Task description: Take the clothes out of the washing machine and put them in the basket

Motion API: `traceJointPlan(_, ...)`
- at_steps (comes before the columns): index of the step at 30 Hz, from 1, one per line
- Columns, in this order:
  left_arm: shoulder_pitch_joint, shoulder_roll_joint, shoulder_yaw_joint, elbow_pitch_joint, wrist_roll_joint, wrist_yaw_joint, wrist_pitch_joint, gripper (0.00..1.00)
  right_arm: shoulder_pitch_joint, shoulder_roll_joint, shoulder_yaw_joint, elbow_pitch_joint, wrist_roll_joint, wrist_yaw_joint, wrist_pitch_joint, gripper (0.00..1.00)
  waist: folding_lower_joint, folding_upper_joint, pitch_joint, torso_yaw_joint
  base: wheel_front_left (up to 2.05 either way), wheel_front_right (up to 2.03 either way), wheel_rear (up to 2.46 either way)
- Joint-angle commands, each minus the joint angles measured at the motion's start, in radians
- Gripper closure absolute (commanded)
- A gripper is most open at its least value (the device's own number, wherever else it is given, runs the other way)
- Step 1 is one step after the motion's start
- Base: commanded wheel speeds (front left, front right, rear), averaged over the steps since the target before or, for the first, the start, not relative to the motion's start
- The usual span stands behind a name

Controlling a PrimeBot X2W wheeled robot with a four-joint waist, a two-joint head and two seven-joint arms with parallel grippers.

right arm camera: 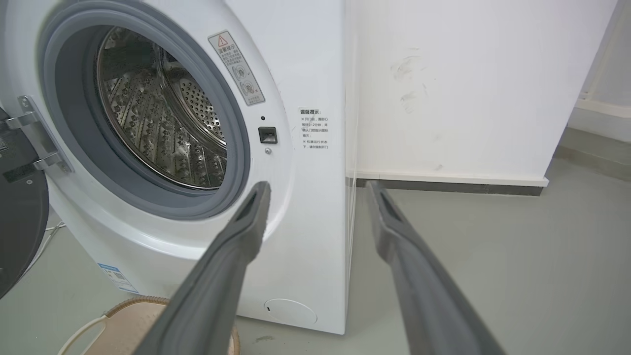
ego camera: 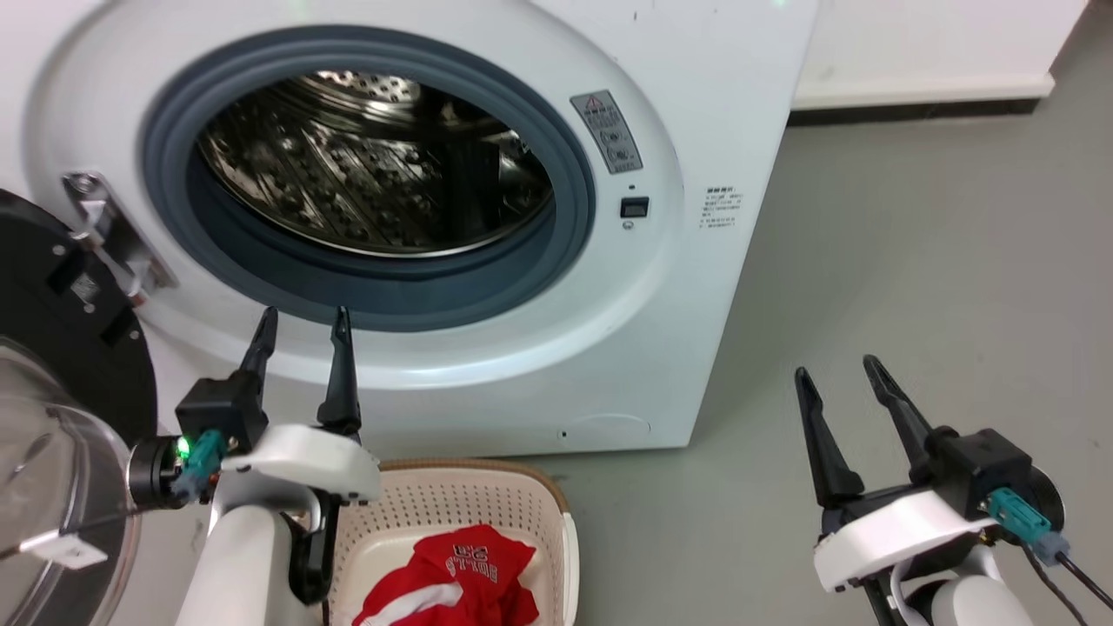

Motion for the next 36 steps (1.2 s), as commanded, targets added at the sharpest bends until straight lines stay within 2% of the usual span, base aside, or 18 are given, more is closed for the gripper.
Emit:
traceJointPlan(1,0.025,-0.002,0.0,-0.021,0.01,0.002,-0.002,0.0,0.016,0.0,-0.003,-0.006,-0.007,0.0,0.003,0.0,0.0002,-0.0001,-0.022,0.008,0.0,0.0,0.0)
traceJointPlan(5,0.106,-0.003,-0.002,-0.133,0.036,0.003,-0.002,0.0,0.048,0.0,-0.014,-0.021,-0.008,0.0,0.01,0.0,0.0002,-0.0001,-0.064,0.015,0.0,0.0,0.0)
traceJointPlan(10,0.213,-0.012,-0.014,-0.198,0.047,0.013,-0.002,0.0,0.079,0.0,-0.029,-0.036,-0.015,0.0,0.021,0.0,0.0002,-0.0001,-0.096,0.023,0.0,0.0,0.0)
traceJointPlan(19,0.31,-0.021,-0.029,-0.21,0.032,0.026,-0.001,0.0,0.106,0.0,-0.028,-0.053,-0.019,0.0,0.034,0.0,0.0002,-0.0001,-0.113,0.02,0.0,0.0,0.0)
traceJointPlan(36,0.329,-0.002,-0.041,-0.233,0.027,0.042,0.006,0.0,0.11,0.0,-0.026,-0.06,-0.006,0.0,0.043,0.0,0.0002,-0.0001,-0.115,0.014,0.0,0.0,0.0)
